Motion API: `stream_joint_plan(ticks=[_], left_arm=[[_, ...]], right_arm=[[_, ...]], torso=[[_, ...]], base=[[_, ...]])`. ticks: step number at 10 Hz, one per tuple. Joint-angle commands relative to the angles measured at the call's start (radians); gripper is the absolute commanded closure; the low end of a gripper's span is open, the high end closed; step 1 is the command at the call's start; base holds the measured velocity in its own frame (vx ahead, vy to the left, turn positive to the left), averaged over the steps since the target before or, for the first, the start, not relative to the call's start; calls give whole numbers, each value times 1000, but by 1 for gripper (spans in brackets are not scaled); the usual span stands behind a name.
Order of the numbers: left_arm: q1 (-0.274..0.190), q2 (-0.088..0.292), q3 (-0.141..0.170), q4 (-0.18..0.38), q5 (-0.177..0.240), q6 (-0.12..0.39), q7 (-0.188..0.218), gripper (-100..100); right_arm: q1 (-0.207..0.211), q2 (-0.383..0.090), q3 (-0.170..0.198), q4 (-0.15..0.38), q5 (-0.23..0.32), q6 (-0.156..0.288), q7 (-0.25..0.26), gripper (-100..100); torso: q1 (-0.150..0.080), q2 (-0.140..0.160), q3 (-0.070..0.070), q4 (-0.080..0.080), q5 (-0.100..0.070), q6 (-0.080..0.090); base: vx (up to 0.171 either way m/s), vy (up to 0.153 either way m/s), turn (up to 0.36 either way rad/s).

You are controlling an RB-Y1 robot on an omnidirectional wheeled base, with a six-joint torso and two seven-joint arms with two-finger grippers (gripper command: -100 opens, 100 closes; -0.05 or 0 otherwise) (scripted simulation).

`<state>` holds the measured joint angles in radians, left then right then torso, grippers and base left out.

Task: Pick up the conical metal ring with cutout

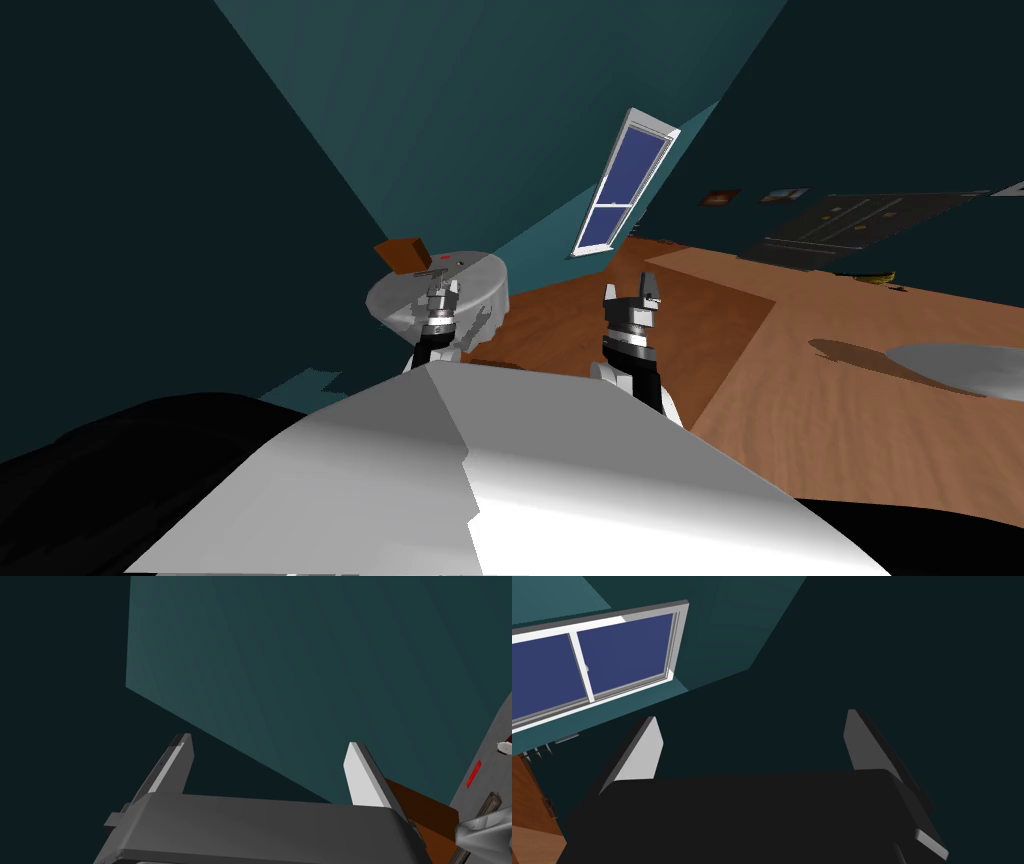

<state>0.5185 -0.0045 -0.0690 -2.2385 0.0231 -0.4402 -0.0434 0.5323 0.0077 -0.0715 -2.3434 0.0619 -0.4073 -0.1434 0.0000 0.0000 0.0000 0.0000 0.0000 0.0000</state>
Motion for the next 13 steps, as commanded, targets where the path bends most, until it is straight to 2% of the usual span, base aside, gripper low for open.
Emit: stream_joint_plan(ticks=[1,4,8,10,11,13], left_arm=[[-6,31,4,-3,1,11,3,-100],[-29,97,19,-16,3,57,12,-100],[-77,164,56,-41,6,162,30,-100],[-106,185,81,-54,7,222,41,-100],[-106,185,81,-54,7,233,41,-100],[-136,198,109,-66,8,298,50,-100]], right_arm=[[0,0,0,0,0,0,0,0],[0,0,0,0,0,0,0,0],[0,0,0,0,0,0,0,0],[0,0,0,0,0,0,0,0],[0,0,0,0,0,0,0,0],[0,0,0,0,0,0,0,0]], torso=[[0,0,0,0,0,0],[0,1,1,0,0,0],[-1,3,2,1,0,0],[-1,3,2,1,0,0],[-1,3,2,1,0,0],[-1,2,1,0,0,0]], base=[[-8,-3,-5],[-24,-11,-10],[-48,-19,-25],[-47,-24,-34],[-31,-15,-12],[-35,-17,-38]])
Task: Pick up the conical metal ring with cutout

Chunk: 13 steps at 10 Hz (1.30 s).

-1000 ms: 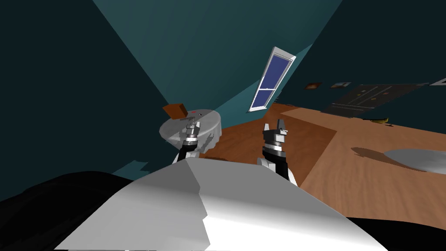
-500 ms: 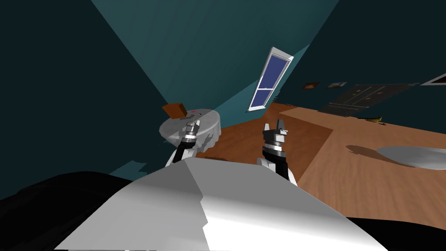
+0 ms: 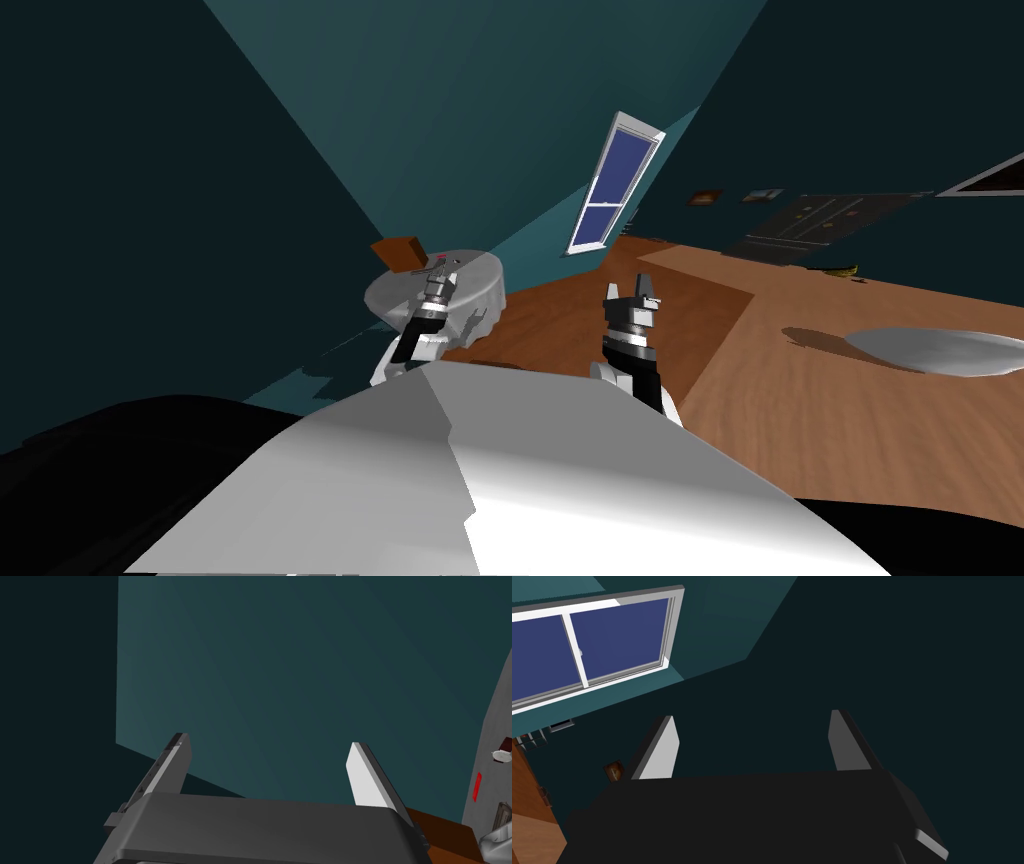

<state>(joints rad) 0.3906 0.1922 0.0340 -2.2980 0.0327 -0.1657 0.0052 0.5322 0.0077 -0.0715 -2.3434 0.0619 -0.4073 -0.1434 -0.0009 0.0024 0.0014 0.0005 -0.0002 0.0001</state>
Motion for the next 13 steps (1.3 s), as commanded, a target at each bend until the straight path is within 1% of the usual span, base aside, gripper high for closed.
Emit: stream_joint_plan(ticks=[1,2,3,4,5,6,7,8,9,10,11,12,13], left_arm=[[-8,1,6,-6,-1,34,2,-100],[-23,4,21,-12,-1,71,6,-100],[-37,6,37,-17,-2,97,10,-100],[-37,6,37,-17,-2,112,10,-100],[-51,7,52,-22,-2,150,14,-100],[-63,8,69,-26,-3,174,17,-100],[-63,8,69,-26,-3,190,17,-100],[-74,8,85,-30,-4,223,20,-100],[-74,8,85,-30,-4,229,20,-100],[-85,8,102,-32,-5,267,21,-100],[-93,9,118,-34,-6,291,22,-100],[-93,9,118,-34,-6,304,22,-100],[-100,9,135,-35,-8,340,22,-100]], right_arm=[[0,0,0,0,0,0,0,0],[0,0,0,0,0,0,0,0],[0,0,0,0,0,0,0,0],[0,0,0,0,0,0,0,0],[0,0,0,0,0,0,0,0],[0,0,0,0,0,0,0,0],[0,0,0,0,0,0,0,0],[0,0,0,0,0,0,0,0],[0,0,0,0,0,0,0,0],[0,0,0,0,0,0,0,0],[0,0,0,0,0,0,0,0],[0,0,0,0,0,0,0,0],[0,0,0,0,0,0,0,0]], torso=[[0,0,0,0,0,0],[0,0,0,0,0,0],[0,-1,0,0,0,0],[0,0,0,0,0,0],[0,-1,0,0,0,0],[0,-1,0,0,0,0],[0,0,0,0,0,0],[0,-1,0,0,0,0],[0,-1,-1,0,0,0],[1,-1,-1,0,0,0],[1,-1,-1,0,0,0],[1,-1,-1,0,0,0],[1,-1,-1,0,0,0]], base=[[-27,-8,-15],[-24,-9,-26],[-36,-13,-69],[-27,-11,-20],[-23,-14,-26],[-32,-17,-69],[-23,-11,-23],[-19,-11,-38],[-14,-8,-25],[-14,-6,-45],[-19,-7,-74],[-15,-5,-27],[-12,-7,-63]])
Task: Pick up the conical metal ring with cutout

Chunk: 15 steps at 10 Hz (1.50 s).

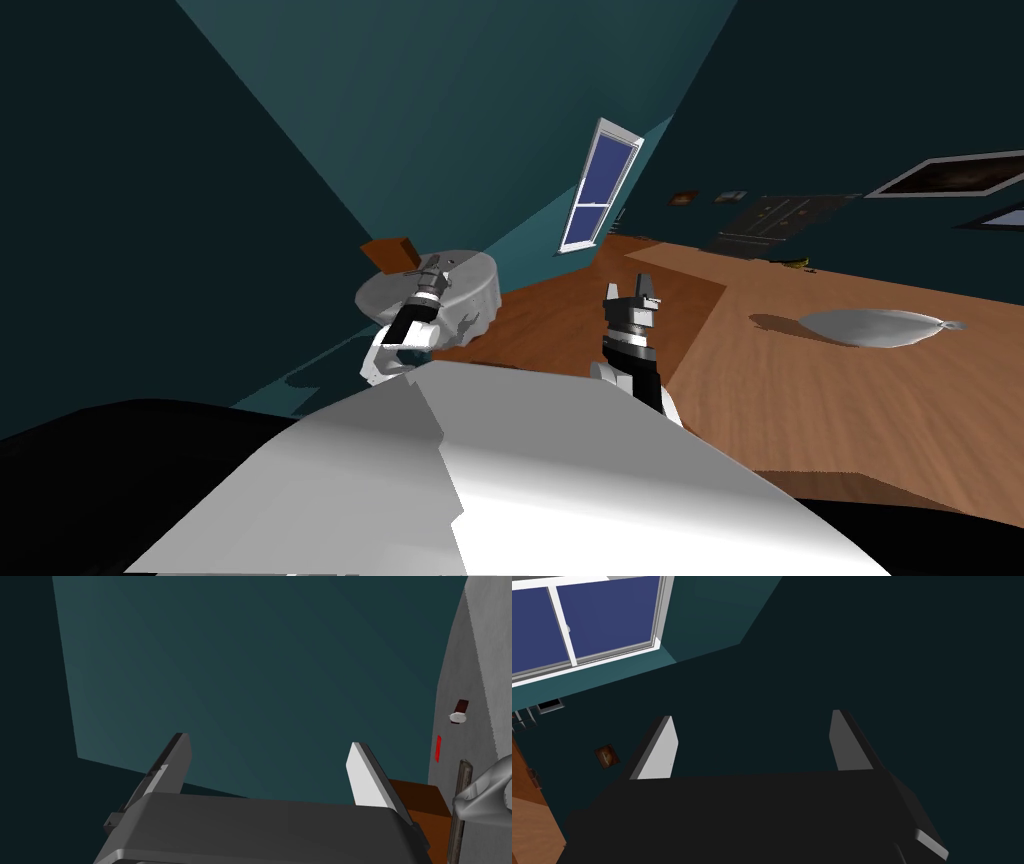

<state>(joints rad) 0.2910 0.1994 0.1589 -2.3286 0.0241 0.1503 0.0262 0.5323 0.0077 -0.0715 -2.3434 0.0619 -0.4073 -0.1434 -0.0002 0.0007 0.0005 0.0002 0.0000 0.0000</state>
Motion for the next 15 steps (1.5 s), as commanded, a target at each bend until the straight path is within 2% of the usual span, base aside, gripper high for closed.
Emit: stream_joint_plan(ticks=[1,2,6,10,12,15], left_arm=[[-6,3,26,-4,-1,50,1,-100],[-6,3,26,-4,-1,57,1,-100],[-13,8,88,5,-12,174,-9,-100],[3,1,141,25,-26,256,-30,-100],[24,-19,174,45,-36,296,-49,-100],[47,-55,199,65,-46,319,-67,-100]], right_arm=[[0,0,0,0,0,0,0,0],[0,0,0,0,0,0,0,0],[0,0,0,0,0,0,0,0],[0,0,0,0,0,0,0,0],[0,0,0,0,0,0,0,0],[0,0,0,0,0,0,0,0]], torso=[[0,0,0,0,0,0],[0,0,0,0,0,0],[1,-1,-1,0,0,0],[2,-3,-2,-1,1,0],[3,-4,-2,-1,1,0],[4,-5,-3,-1,1,0]], base=[[-13,-7,-75],[-9,-3,-20],[2,3,-83],[27,22,-88],[53,43,-108],[62,55,-86]])
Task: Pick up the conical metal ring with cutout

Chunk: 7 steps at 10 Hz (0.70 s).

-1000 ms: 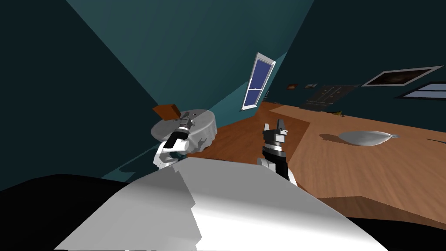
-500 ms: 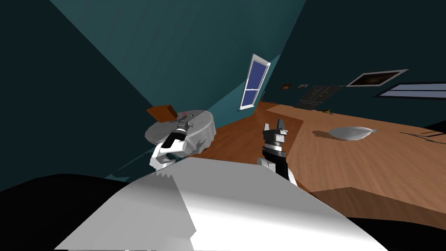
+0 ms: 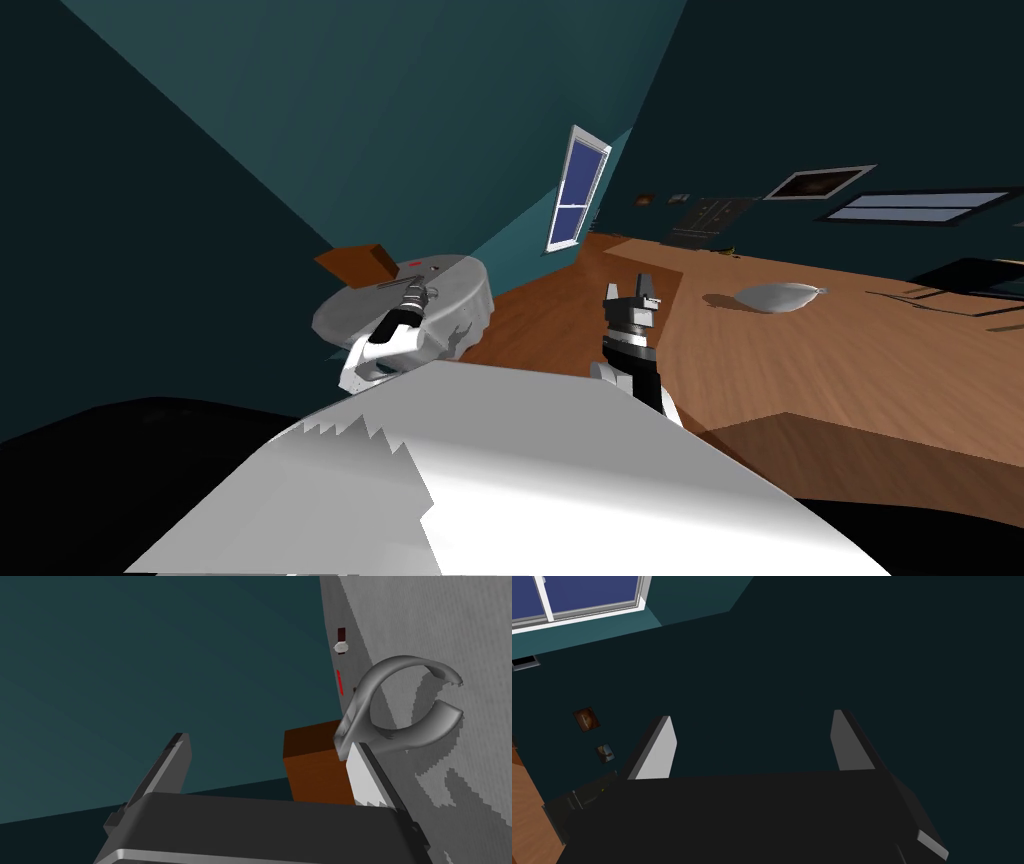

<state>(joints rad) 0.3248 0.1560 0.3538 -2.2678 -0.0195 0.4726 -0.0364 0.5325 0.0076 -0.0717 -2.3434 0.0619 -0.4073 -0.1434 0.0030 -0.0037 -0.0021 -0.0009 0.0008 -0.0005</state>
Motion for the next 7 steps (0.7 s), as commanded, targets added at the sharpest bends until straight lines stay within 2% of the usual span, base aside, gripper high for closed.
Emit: stream_joint_plan(ticks=[1,7], left_arm=[[20,-28,11,11,-5,1,-10,-100],[43,-159,33,35,-16,5,-31,-100]], right_arm=[[0,0,0,0,0,0,0,0],[0,0,0,0,0,0,0,0]], torso=[[0,0,0,0,0,0],[0,-1,-1,0,0,0]], base=[[51,49,-55],[63,52,-44]])
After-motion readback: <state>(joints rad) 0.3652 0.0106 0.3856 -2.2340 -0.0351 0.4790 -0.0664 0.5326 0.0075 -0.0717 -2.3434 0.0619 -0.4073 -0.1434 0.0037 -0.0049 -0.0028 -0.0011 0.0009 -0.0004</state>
